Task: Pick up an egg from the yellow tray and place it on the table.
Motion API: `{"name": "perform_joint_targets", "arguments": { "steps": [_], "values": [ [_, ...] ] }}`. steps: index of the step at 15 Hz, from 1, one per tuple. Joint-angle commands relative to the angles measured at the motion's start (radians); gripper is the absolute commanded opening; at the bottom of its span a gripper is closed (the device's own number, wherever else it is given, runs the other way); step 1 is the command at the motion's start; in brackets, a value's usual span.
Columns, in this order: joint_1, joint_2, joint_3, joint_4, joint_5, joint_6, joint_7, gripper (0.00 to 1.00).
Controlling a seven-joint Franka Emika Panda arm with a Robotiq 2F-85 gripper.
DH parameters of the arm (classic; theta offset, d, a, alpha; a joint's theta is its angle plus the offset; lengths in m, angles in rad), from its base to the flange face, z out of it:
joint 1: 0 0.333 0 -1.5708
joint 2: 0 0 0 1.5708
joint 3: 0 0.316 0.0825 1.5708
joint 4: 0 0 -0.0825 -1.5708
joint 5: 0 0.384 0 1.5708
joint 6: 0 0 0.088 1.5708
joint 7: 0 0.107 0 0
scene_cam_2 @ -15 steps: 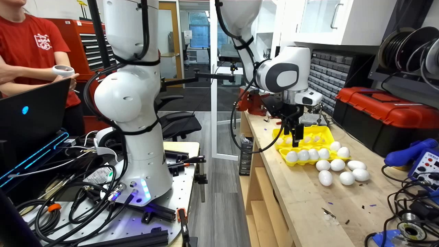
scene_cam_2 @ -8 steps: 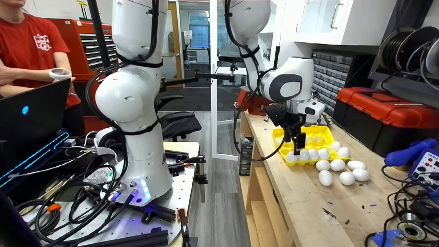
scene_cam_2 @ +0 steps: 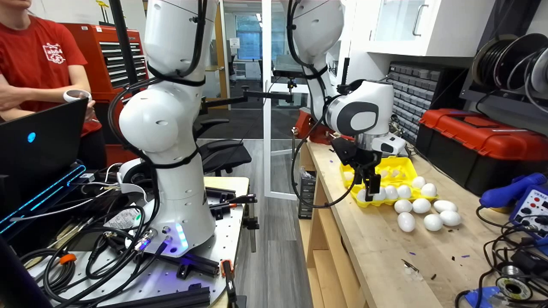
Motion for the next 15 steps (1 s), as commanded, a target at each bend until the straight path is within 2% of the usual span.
{"name": "perform_joint_targets", "arguments": {
  "steps": [1, 7, 9, 15],
  "values": [
    [0.019, 0.028, -0.016, 0.021, 0.036, 0.031, -0.041, 0.74],
    [0.006, 0.034, -0.008, 0.025, 0.078, 0.060, -0.083, 0.33],
    [-0.001, 0.032, -0.004, 0.023, 0.101, 0.063, -0.099, 0.23],
    [0.012, -0.031, -0.023, -0.001, 0.100, 0.026, -0.092, 0.23]
  ]
}}
